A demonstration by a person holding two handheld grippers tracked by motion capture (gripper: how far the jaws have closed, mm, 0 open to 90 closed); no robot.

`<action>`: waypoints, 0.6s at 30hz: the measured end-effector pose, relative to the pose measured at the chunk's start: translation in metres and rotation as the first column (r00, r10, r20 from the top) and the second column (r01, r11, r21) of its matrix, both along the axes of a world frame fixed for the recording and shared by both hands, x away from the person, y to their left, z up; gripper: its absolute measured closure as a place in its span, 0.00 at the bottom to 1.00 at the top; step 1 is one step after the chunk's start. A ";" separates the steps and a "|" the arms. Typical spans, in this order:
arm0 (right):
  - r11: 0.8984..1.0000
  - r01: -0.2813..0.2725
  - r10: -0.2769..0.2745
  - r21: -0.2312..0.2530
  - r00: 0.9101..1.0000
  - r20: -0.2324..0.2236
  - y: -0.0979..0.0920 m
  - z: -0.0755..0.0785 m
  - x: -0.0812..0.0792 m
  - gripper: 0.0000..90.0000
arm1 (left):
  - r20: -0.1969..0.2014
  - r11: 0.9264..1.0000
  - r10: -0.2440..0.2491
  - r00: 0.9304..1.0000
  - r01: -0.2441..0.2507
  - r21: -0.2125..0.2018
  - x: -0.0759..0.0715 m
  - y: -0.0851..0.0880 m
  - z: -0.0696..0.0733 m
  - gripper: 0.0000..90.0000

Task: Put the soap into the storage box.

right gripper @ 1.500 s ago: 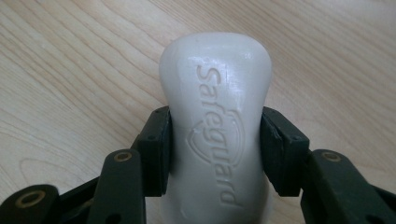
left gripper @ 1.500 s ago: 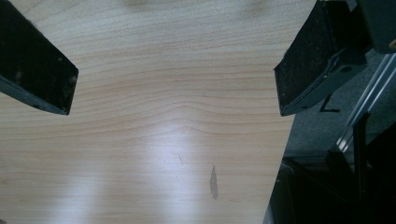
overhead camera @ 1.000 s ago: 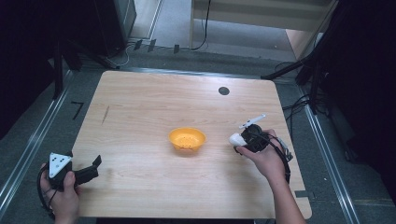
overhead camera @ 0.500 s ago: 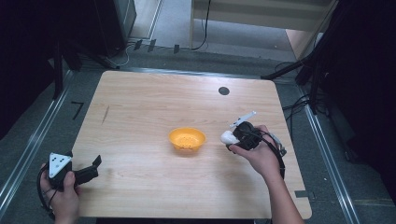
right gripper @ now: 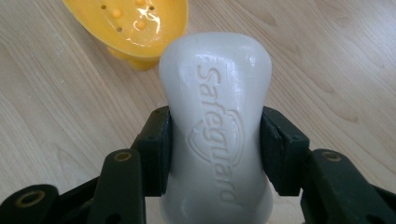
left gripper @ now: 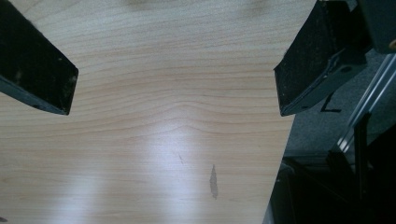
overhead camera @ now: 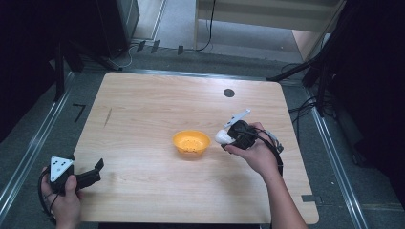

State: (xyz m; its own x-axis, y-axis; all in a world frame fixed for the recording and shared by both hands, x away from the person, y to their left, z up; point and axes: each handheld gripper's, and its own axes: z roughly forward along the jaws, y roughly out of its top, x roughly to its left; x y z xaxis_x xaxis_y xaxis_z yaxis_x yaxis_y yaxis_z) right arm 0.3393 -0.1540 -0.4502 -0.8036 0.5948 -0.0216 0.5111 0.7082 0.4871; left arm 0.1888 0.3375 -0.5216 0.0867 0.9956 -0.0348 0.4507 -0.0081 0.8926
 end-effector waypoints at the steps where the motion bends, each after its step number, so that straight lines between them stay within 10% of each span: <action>1: 1.000 -0.001 0.001 -0.001 1.000 -0.001 0.002 0.000 0.000 0.56 | 0.000 1.000 0.000 1.000 0.000 0.000 0.000 0.000 0.000 0.00; 18: 0.995 -0.096 0.096 0.004 0.994 0.045 0.026 0.014 0.008 0.56 | 0.003 1.000 0.001 1.000 -0.001 -0.003 0.000 0.000 0.000 0.00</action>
